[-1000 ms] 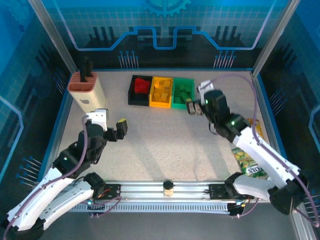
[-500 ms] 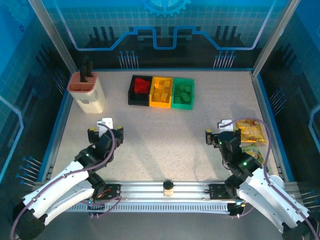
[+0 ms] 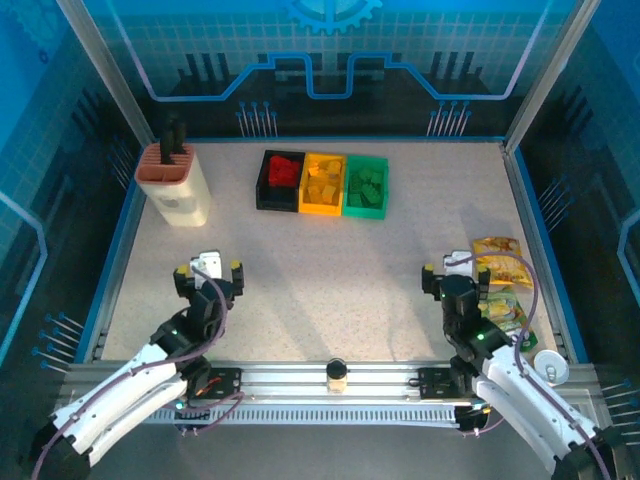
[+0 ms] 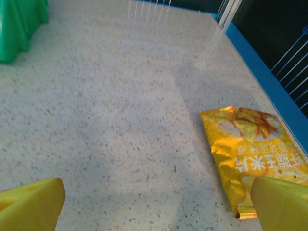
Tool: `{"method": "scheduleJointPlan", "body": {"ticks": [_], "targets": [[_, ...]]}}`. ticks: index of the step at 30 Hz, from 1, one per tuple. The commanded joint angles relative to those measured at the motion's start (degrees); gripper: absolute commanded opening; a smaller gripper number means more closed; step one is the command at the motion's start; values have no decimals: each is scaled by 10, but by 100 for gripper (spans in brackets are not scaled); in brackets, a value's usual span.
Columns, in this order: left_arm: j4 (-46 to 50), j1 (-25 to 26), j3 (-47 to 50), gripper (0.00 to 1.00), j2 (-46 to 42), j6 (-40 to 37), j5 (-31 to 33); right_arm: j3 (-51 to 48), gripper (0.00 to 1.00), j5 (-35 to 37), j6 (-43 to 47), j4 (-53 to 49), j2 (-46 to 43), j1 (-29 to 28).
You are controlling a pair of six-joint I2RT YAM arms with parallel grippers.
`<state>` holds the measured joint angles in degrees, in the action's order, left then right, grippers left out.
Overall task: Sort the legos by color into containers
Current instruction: Reset both arms
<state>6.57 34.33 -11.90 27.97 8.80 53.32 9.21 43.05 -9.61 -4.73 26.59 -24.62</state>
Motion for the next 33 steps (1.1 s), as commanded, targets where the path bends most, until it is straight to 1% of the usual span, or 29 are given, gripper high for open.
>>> {"method": "scheduleJointPlan", "body": {"ticks": [1,3,5,6,7,8,9,10,11,12,13,14,15,16,17,18,19,20,21,22,23,24,25,26,27,28,30,32,33], "targets": [[3,4,14,99,-37,-10,9,5,100,11,-10,-28,-63,4],[-1,4,18,99,-44,-6,21,-4,100,19,-15,-32,-91,5],[-42,-1,28,99,-35,-17,26,-28,100,11,1,28,-95,11],[-82,-10,35,99,-20,-27,25,-52,100,-7,18,100,-84,20],[-135,-25,45,99,3,-36,18,-83,100,-22,29,204,-59,33],[-198,-43,57,99,32,-43,4,-105,100,-30,11,285,-29,54],[-297,-73,75,99,74,-51,-34,-105,100,-55,-32,327,32,102],[-394,-114,92,99,127,-54,-96,-105,100,-113,-80,390,109,172],[-467,-156,92,99,191,-38,-137,-106,100,-190,-131,471,212,248],[-533,-205,79,99,271,-12,-175,-104,100,-231,-165,566,312,294],[-577,-240,52,99,353,3,-213,-93,100,-257,-158,702,442,307],[-614,-255,21,99,421,-9,-247,-81,100,-366,-133,819,524,333],[-533,-258,-54,99,472,-26,-247,-76,100,-457,-153,856,551,386],[-343,-259,-148,99,490,-13,-282,-84,100,-416,-189,803,524,405],[-387,-260,-166,99,537,-43,-283,-91,100,-373,-193,755,484,403],[-312,-256,-206,99,553,-40,-284,-83,100,-360,-135,725,447,362],[-332,-258,-203,99,559,-47,-295,-56,99,-293,-38,676,426,270],[-338,-262,-192,99,549,-48,-311,-21,100,-247,28,646,441,208],[-370,-266,-165,99,531,-54,-334,7,100,-254,87,680,512,170],[-403,-266,-138,99,509,-58,-342,22,100,-279,114,767,613,160],[-438,-266,-107,99,488,-59,-346,28,100,-257,144,862,680,147],[-488,-265,-69,99,466,-60,-340,47,100,-222,147,739,621,127],[-530,-265,-36,99,444,-57,-334,44,100,-272,121,689,583,151],[-562,-265,-8,99,428,-54,-328,18,100,-281,101,745,587,169],[-594,-266,17,99,415,-52,-322,-9,100,-304,86,824,612,192],[-616,-267,31,99,408,-48,-315,-19,100,-313,77,862,635,202],[-628,-270,37,99,409,-53,-307,11,100,-312,78,822,638,206],[-667,-273,28,99,443,-79,-314,56,100,-337,72,694,610,214],[-691,-279,21,99,477,-93,-334,95,100,-365,85,621,610,213]]}}
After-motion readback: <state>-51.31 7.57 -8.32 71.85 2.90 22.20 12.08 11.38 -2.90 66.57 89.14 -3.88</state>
